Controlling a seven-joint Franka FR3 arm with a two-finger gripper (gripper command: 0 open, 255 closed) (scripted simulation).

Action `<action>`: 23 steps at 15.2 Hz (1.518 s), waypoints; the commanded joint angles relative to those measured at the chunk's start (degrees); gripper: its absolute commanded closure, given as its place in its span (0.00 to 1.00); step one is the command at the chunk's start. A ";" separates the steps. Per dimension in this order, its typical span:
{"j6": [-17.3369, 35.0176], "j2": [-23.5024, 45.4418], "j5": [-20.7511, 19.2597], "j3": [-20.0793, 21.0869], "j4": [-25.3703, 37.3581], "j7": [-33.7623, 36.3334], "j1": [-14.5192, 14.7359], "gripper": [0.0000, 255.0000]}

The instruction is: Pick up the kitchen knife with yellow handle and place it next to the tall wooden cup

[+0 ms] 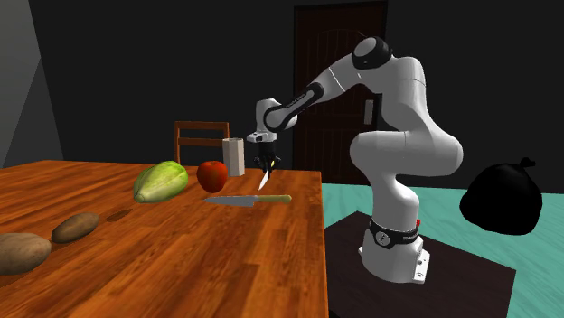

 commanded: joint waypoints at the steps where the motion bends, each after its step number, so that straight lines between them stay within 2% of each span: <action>1: 0.70 -0.42 -0.68 -0.72 -0.34 0.41 0.41 1.00; 8: 0.69 -0.41 -0.67 -0.71 -0.34 0.41 0.41 1.00; 9: 0.69 -0.41 -0.67 -0.71 -0.34 0.41 0.41 0.00; 14: 0.69 -0.41 -0.67 -0.71 -0.34 0.41 0.41 0.00; 18: -3.76 3.34 4.33 5.31 0.97 -2.41 -3.83 0.00; 23: -3.78 3.32 4.30 5.33 0.97 -2.39 -3.84 0.00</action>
